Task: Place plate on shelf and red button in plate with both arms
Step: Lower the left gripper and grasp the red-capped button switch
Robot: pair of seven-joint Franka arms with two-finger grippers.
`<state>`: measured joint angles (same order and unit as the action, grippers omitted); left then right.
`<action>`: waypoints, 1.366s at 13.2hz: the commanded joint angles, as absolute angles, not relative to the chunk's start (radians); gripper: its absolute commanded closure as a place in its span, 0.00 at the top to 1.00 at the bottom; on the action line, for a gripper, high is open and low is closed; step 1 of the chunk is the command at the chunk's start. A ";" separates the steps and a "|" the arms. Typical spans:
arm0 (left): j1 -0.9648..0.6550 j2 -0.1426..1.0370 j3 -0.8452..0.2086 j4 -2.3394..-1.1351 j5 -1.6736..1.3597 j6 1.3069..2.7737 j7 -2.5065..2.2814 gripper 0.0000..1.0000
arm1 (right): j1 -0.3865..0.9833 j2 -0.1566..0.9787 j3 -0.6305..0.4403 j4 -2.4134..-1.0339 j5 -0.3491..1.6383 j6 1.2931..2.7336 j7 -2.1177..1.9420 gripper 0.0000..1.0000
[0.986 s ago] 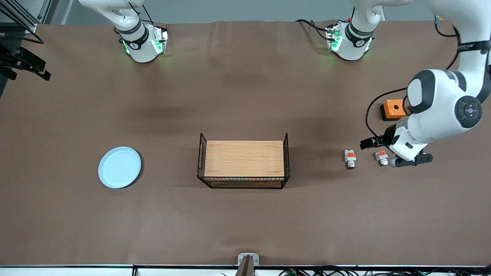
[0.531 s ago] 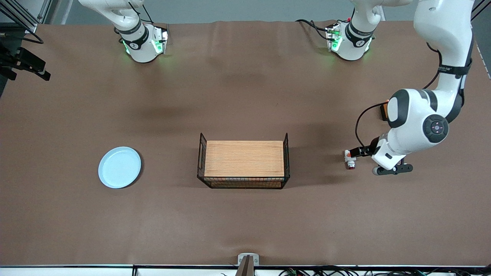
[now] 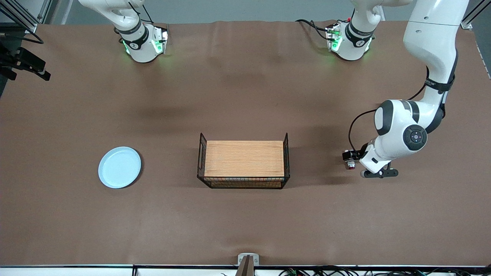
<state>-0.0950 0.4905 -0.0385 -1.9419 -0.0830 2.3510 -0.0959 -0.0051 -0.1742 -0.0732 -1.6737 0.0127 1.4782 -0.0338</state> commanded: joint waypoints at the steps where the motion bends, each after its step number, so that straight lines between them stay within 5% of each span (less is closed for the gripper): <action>1: -0.100 0.492 -0.040 -1.983 -0.067 2.423 -0.078 0.99 | -0.006 -0.195 -0.072 -1.683 -0.009 1.480 -0.037 1.00; 6: -0.110 0.531 -0.040 -2.011 -0.066 2.514 -0.077 0.97 | -0.009 -0.187 -0.074 -1.661 -0.008 1.476 -0.032 1.00; 12: -0.107 0.540 -0.040 -2.017 -0.032 2.520 -0.072 0.53 | -0.031 -0.036 -0.077 -1.638 -0.009 1.514 -0.049 1.00; 18: -0.106 0.534 -0.040 -2.014 -0.032 2.517 -0.074 0.30 | -0.092 0.139 -0.077 -1.626 0.003 1.594 -0.146 1.00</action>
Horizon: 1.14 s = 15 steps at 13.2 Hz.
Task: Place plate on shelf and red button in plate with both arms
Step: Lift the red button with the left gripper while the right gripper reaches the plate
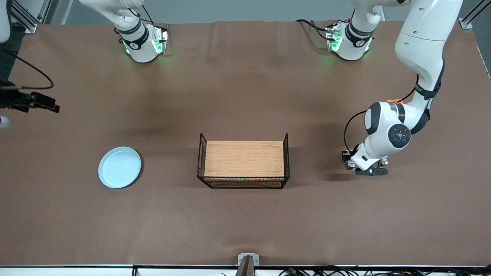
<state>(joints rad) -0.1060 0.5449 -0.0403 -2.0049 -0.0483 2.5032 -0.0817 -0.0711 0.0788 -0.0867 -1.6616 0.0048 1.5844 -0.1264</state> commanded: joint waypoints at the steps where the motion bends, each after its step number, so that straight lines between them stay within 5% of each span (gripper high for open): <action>1: -0.106 0.532 -0.040 -2.014 -0.032 2.516 -0.074 0.30 | -0.094 0.176 -0.077 -1.632 0.000 1.620 -0.143 1.00; 9: -0.101 0.499 -0.040 -2.008 -0.032 2.508 -0.077 0.30 | -0.132 0.294 -0.075 -1.928 0.106 2.213 -0.138 1.00; 15: -0.092 0.434 -0.038 -2.009 -0.032 2.502 -0.078 0.30 | -0.114 0.477 -0.071 -1.934 0.106 2.462 -0.176 1.00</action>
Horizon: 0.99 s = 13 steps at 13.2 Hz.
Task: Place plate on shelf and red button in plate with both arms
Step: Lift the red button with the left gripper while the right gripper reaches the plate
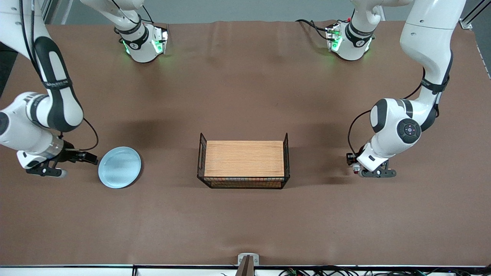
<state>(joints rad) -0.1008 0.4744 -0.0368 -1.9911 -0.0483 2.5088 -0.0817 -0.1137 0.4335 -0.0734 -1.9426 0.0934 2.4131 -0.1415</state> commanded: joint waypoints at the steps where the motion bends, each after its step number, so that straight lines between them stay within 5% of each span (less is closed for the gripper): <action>1: -0.086 0.417 -0.038 -2.006 -0.032 2.473 -0.080 0.30 | -0.115 0.504 -0.071 -1.934 0.106 2.488 -0.179 1.00; 9: -0.071 0.286 -0.032 -1.979 -0.034 2.300 -0.090 0.30 | -0.130 0.586 -0.058 -1.934 0.112 2.537 -0.215 1.00; 13: -0.066 0.215 -0.032 -1.957 -0.034 2.180 -0.091 0.30 | -0.127 0.588 -0.058 -1.934 0.112 2.536 -0.215 0.78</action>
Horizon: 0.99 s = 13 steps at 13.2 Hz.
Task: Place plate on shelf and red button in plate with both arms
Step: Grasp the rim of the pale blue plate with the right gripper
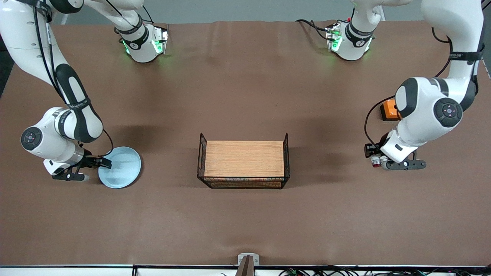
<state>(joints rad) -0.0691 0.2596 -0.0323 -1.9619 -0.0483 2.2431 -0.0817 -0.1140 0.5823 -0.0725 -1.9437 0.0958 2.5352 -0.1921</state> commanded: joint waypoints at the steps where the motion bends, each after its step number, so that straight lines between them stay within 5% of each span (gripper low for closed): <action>1: -0.066 0.200 -0.032 -1.939 -0.034 2.143 -0.092 0.30 | -0.126 0.588 -0.058 -1.934 0.112 2.534 -0.215 0.64; 6: -0.078 0.183 -0.041 -1.830 -0.034 1.956 -0.145 0.30 | -0.123 0.586 -0.058 -1.930 0.112 2.522 -0.207 0.03; 10: -0.078 0.158 -0.074 -1.793 -0.034 1.899 -0.204 0.30 | -0.126 0.575 -0.060 -1.881 0.135 2.444 -0.160 0.00; 13: -0.080 0.158 -0.100 -1.766 -0.034 1.881 -0.259 0.30 | -0.135 0.537 -0.064 -1.757 0.133 2.179 -0.129 0.00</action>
<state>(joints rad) -0.0791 0.1706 -0.0893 -1.7830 -0.0483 1.9090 -0.2217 -0.1169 0.5691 -0.0703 -1.8243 0.1263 2.3102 -0.1514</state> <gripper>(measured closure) 0.586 0.952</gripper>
